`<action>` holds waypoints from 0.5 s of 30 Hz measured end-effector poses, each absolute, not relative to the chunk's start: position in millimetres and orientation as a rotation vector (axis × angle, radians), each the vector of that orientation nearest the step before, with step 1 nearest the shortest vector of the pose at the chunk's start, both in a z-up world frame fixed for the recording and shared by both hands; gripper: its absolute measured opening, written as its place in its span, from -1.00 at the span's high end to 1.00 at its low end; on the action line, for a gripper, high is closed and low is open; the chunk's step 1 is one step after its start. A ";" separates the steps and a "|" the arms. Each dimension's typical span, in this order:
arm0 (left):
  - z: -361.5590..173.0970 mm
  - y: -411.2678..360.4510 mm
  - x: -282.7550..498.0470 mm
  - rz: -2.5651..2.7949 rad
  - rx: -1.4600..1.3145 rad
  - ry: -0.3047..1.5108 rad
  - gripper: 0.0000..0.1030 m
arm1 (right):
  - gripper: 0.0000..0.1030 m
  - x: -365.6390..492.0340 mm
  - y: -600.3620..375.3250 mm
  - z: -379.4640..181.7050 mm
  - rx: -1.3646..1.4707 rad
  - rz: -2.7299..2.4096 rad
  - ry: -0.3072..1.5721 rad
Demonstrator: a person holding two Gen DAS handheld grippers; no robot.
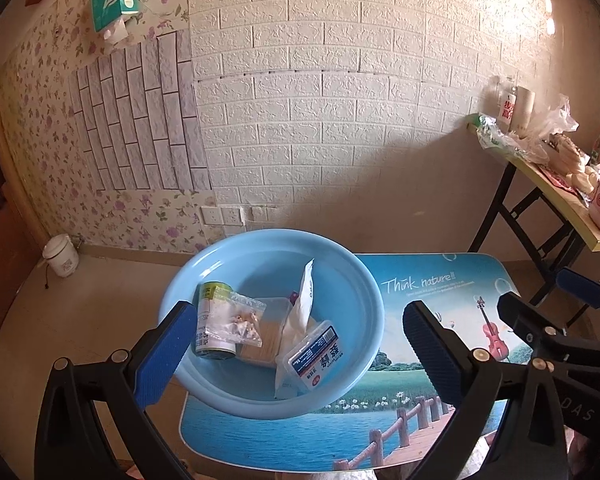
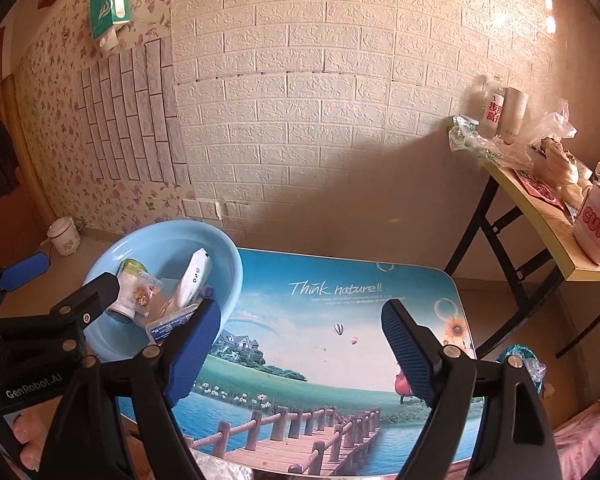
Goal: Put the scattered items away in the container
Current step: 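Withdraw both grippers from the basin back over the table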
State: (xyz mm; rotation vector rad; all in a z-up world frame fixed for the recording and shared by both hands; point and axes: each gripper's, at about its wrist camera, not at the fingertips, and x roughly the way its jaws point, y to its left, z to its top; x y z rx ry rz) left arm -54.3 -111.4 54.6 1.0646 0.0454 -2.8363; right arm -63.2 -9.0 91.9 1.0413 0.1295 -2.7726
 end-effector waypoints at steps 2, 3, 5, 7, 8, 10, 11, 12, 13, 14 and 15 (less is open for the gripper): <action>55.5 -109.7 -61.3 -2.823 1.108 0.046 -1.00 | -0.70 -66.1 -7.2 94.1 1.059 -2.769 0.128; 55.4 -108.9 -64.9 -2.816 1.132 0.044 -1.00 | -0.70 -68.6 -6.4 94.4 1.073 -2.763 0.126; 56.1 -104.6 -71.3 -2.809 1.160 0.037 -1.00 | -0.70 -74.6 -3.8 95.5 1.117 -2.741 0.127; 56.9 -100.0 -74.9 -2.815 1.168 0.034 -1.00 | -0.70 -81.5 -0.2 97.1 1.160 -2.711 0.132; 57.5 -97.3 -77.0 -2.818 1.170 0.035 -1.00 | -0.70 -83.0 0.7 98.9 1.163 -2.712 0.130; 59.5 -94.5 -79.6 -2.824 1.171 0.037 -1.00 | -0.70 -85.1 4.4 103.3 1.156 -2.728 0.135; 60.8 -92.8 -80.7 -2.827 1.172 0.034 -1.00 | -0.70 -86.1 5.5 104.9 1.157 -2.732 0.141; 62.3 -91.7 -81.7 -2.829 1.170 0.029 -1.00 | -0.70 -87.3 6.6 106.4 1.159 -2.733 0.146; 64.0 -90.6 -82.7 -2.831 1.166 0.022 -1.00 | -0.70 -88.6 7.6 107.9 1.166 -2.734 0.147; 65.5 -90.1 -82.9 -2.831 1.163 0.016 -1.00 | -0.70 -88.4 7.6 108.9 1.174 -2.733 0.146; 67.4 -89.4 -83.8 -2.829 1.161 0.012 -1.00 | -0.70 -89.4 8.1 110.3 1.181 -2.732 0.142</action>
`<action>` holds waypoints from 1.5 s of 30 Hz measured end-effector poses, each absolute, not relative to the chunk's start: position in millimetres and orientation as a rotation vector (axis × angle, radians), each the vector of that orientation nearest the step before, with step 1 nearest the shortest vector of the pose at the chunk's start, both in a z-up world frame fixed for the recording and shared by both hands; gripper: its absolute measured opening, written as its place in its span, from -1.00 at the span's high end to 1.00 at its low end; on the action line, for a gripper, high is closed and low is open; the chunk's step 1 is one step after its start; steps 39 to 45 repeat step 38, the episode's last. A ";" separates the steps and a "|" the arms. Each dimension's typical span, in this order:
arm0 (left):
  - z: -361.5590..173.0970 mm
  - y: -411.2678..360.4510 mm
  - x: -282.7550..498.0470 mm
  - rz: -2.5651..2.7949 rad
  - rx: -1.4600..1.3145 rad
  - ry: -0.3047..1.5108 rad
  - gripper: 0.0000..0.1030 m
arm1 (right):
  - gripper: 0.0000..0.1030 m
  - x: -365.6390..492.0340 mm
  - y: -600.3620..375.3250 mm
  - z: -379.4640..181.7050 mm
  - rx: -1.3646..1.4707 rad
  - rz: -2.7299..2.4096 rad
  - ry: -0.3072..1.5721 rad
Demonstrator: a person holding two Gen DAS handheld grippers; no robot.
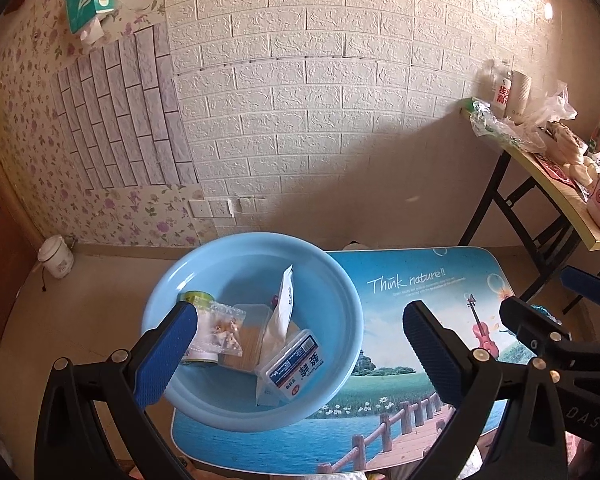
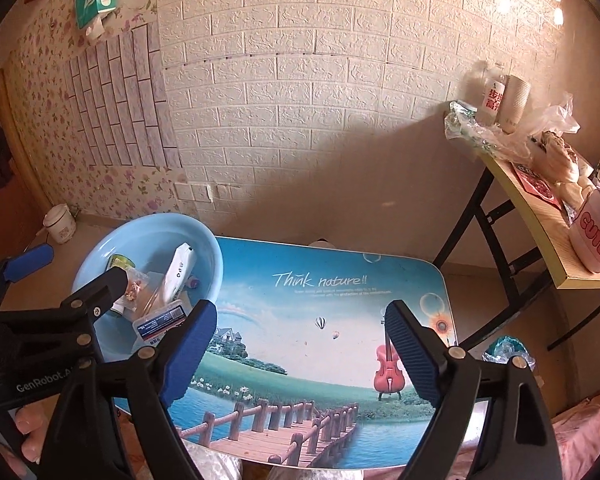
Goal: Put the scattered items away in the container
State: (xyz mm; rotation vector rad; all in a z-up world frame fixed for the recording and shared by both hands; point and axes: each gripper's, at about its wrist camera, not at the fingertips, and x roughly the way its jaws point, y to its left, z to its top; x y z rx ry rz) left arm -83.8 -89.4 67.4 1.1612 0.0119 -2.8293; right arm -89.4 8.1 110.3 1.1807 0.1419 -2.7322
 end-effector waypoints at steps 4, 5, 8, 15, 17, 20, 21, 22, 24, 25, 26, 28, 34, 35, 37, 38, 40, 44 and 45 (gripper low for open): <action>72.3 -90.3 -85.7 -2.827 1.145 0.015 -1.00 | -0.70 -89.8 7.0 114.1 1.172 -2.732 0.134; 71.9 -90.9 -85.5 -2.826 1.146 0.020 -1.00 | -0.70 -89.1 6.1 114.0 1.168 -2.734 0.133; 69.4 -90.1 -85.5 -2.820 1.154 0.022 -1.00 | -0.70 -88.4 5.1 112.7 1.165 -2.739 0.137; 68.5 -90.1 -86.0 -2.818 1.168 0.034 -1.00 | -0.70 -88.8 6.8 109.2 1.182 -2.741 0.128; 68.7 -89.3 -85.7 -2.823 1.167 0.034 -1.00 | -0.70 -88.4 7.8 110.4 1.181 -2.749 0.121; 69.3 -90.0 -85.2 -2.828 1.166 0.033 -1.00 | -0.70 -86.9 7.6 111.7 1.180 -2.755 0.122; 69.2 -90.1 -85.1 -2.827 1.165 0.032 -1.00 | -0.70 -86.6 7.7 111.9 1.179 -2.755 0.121; 69.2 -90.4 -85.1 -2.827 1.164 0.031 -1.00 | -0.70 -86.4 7.7 111.6 1.180 -2.755 0.119; 69.2 -90.4 -84.9 -2.827 1.163 0.031 -1.00 | -0.70 -86.7 9.4 111.5 1.180 -2.754 0.120; 69.2 -90.4 -84.9 -2.827 1.163 0.032 -1.00 | -0.70 -86.5 9.1 111.5 1.181 -2.755 0.118; 69.4 -90.1 -84.8 -2.828 1.162 0.030 -1.00 | -0.70 -86.1 8.9 111.6 1.181 -2.756 0.118; 69.6 -90.0 -84.1 -2.830 1.155 0.028 -1.00 | -0.70 -86.1 9.1 111.6 1.180 -2.754 0.119; 70.2 -90.6 -83.4 -2.827 1.140 0.040 -1.00 | -0.70 -86.1 8.5 111.5 1.181 -2.756 0.113; 70.4 -90.4 -83.3 -2.828 1.139 0.038 -1.00 | -0.70 -86.0 8.3 111.3 1.181 -2.757 0.112; 71.0 -90.2 -83.6 -2.827 1.139 0.030 -1.00 | -0.70 -86.2 8.0 111.3 1.181 -2.757 0.114; 71.1 -90.3 -83.8 -2.826 1.141 0.028 -1.00 | -0.70 -86.1 7.8 111.2 1.182 -2.756 0.113; 71.1 -90.3 -83.8 -2.826 1.141 0.028 -1.00 | -0.70 -86.1 7.8 111.2 1.182 -2.756 0.113; 71.1 -90.3 -83.8 -2.826 1.141 0.028 -1.00 | -0.70 -86.1 7.8 111.2 1.182 -2.756 0.113; 71.1 -90.3 -83.8 -2.826 1.141 0.028 -1.00 | -0.70 -86.1 7.8 111.2 1.182 -2.756 0.113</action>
